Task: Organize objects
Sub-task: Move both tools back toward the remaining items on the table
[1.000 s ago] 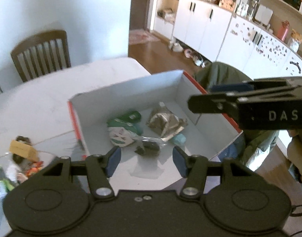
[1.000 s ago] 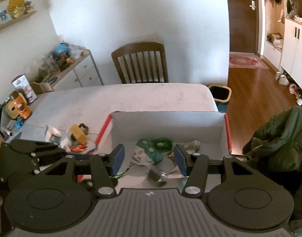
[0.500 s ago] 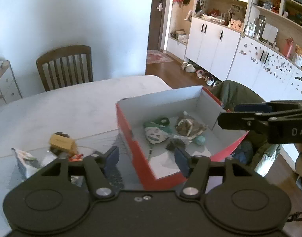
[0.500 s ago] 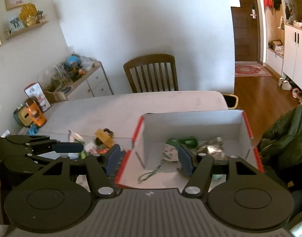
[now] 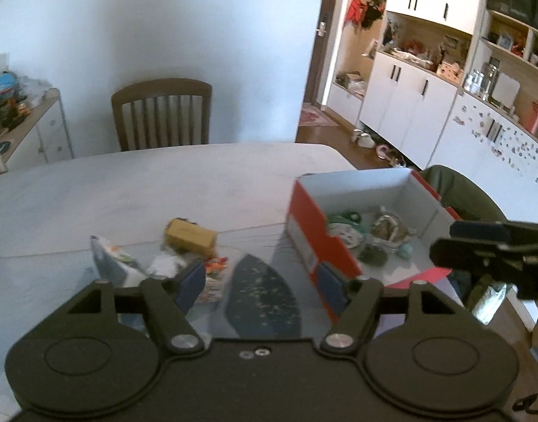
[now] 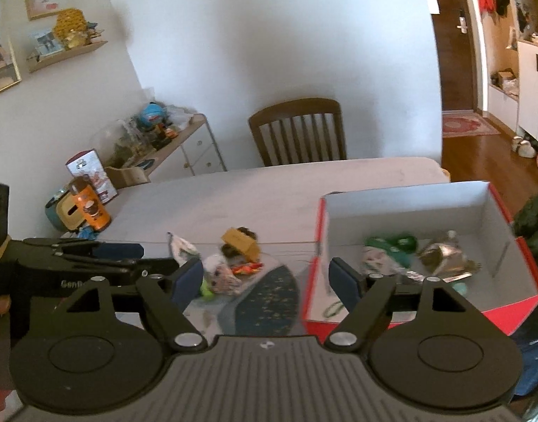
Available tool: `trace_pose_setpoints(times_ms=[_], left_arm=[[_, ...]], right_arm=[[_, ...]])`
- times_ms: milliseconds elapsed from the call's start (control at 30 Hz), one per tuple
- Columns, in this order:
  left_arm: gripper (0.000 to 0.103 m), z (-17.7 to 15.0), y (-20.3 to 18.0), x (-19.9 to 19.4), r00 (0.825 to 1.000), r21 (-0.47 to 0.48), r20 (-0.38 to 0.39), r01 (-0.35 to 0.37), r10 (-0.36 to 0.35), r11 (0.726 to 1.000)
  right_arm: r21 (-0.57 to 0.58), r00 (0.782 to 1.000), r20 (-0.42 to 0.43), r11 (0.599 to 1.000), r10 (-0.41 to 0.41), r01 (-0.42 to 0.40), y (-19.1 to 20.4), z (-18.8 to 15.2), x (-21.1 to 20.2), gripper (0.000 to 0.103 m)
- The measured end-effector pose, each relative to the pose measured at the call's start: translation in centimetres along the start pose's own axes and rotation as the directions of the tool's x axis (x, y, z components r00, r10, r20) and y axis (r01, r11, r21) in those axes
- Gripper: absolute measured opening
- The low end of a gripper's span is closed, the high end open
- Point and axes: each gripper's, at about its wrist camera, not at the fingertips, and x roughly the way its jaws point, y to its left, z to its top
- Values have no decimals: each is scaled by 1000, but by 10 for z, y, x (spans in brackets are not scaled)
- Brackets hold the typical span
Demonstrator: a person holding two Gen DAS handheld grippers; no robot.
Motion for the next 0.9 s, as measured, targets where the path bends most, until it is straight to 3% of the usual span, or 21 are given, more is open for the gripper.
trace_pose_setpoints(times_ms=[300, 567, 900], left_arm=[[78, -3, 51, -2, 1000, -34, 21, -16, 16, 999], [100, -1, 90, 6, 998, -44, 36, -58, 59, 997], [102, 3, 126, 48, 993, -52, -8, -122, 122, 991]], right_arm=[[-56, 999, -38, 998, -13, 11, 54, -12, 35, 84], [-115, 994, -104, 993, -16, 3, 93, -25, 78, 84], [-183, 980, -198, 982, 0, -37, 120, -43, 125, 84]])
